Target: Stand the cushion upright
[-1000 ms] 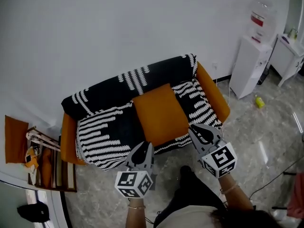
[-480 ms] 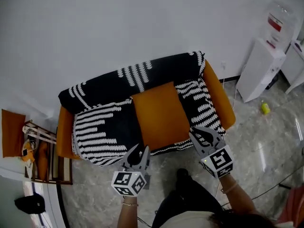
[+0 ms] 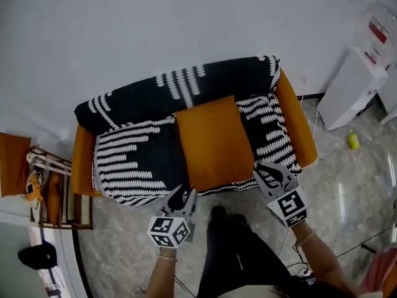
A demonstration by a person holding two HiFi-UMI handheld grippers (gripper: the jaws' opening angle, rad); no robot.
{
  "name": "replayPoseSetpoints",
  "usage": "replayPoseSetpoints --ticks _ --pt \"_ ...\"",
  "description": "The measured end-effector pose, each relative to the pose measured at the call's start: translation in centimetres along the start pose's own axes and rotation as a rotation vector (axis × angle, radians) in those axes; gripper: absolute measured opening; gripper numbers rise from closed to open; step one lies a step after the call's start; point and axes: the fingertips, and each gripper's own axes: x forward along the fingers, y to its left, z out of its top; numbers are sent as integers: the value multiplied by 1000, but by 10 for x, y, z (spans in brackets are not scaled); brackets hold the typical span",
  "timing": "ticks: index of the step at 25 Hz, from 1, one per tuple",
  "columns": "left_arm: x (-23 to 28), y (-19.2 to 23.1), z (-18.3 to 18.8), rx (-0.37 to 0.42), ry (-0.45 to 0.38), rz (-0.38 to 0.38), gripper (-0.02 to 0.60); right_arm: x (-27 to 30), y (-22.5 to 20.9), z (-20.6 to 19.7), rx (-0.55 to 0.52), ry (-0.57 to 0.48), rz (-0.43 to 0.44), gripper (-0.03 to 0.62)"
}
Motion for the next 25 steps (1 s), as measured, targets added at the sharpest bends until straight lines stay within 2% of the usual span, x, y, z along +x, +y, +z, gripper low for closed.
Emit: replayPoseSetpoints --ticks 7,18,25 --pt "26 46 -38 -42 74 21 173 40 -5 -51 -6 91 14 87" --pt "66 96 -119 -85 195 47 225 94 -20 -142 -15 226 8 100" --pt "85 127 -166 -104 266 75 230 122 -25 -194 -4 302 11 106"
